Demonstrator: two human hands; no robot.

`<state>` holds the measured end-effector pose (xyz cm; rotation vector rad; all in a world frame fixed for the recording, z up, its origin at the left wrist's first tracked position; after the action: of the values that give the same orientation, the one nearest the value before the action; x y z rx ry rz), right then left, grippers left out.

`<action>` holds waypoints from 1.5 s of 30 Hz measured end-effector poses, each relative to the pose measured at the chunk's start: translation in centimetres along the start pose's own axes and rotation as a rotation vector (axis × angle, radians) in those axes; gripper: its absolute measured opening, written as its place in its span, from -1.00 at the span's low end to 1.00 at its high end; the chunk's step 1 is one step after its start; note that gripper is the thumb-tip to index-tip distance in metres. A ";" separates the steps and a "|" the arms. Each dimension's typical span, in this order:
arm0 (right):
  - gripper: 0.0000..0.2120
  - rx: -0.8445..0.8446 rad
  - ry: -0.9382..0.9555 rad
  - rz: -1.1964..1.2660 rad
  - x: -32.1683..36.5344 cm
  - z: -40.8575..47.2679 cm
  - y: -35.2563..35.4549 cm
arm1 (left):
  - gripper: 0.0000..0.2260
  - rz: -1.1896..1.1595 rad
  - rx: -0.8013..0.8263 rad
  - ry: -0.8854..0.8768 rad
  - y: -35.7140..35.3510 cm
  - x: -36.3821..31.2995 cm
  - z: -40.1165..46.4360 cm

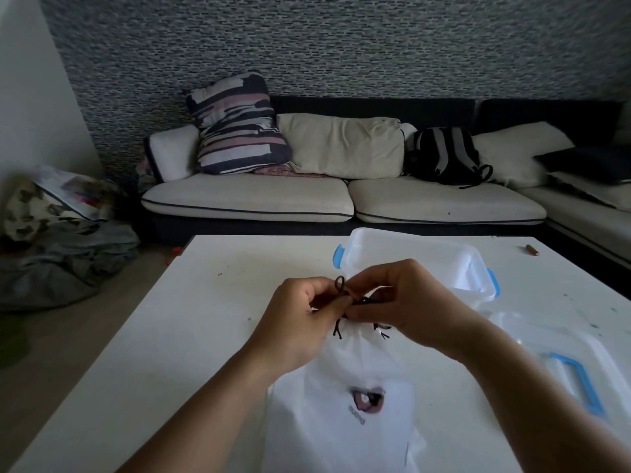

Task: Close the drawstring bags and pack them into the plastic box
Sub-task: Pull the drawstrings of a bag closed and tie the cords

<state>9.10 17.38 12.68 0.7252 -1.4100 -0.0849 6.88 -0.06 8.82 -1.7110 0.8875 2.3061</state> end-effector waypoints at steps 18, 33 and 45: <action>-0.92 -0.131 -0.027 -0.028 -1.5 0.1 0.3 | -0.88 -0.149 0.155 0.083 -1.0 -0.1 -0.1; -0.86 -0.001 0.037 0.417 -2.4 0.6 -0.6 | -0.91 -0.185 -0.068 -0.018 0.7 0.1 0.1; -0.79 -0.098 0.071 0.267 -1.7 1.0 -1.5 | -0.93 -0.173 -0.113 0.014 -0.1 -0.8 -0.5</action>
<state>8.40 16.61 10.46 0.4501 -1.4127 0.0793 7.57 -0.03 9.42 -1.7726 0.5947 2.2714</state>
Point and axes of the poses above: each hand's wrist, its own z-axis towards the middle knuckle, its own y-axis out of the back of the hand, x = y × z, the point moved 1 cm from there along z, towards the middle knuckle, and after that the axes turned 14 degrees about x, right-handed, at the moved point
